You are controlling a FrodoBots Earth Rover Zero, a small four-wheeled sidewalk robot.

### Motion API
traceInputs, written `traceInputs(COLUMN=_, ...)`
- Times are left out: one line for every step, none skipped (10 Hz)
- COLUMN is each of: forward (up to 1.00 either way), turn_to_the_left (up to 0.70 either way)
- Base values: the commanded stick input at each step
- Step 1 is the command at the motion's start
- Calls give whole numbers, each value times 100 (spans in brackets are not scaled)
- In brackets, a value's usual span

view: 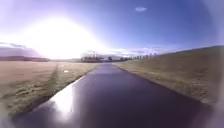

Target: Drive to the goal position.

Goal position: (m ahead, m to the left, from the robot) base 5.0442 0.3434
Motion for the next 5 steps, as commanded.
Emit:
traceInputs(forward=100, turn_to_the_left=0)
traceInputs(forward=100, turn_to_the_left=0)
traceInputs(forward=100, turn_to_the_left=0)
traceInputs(forward=100, turn_to_the_left=0)
traceInputs(forward=100, turn_to_the_left=0)
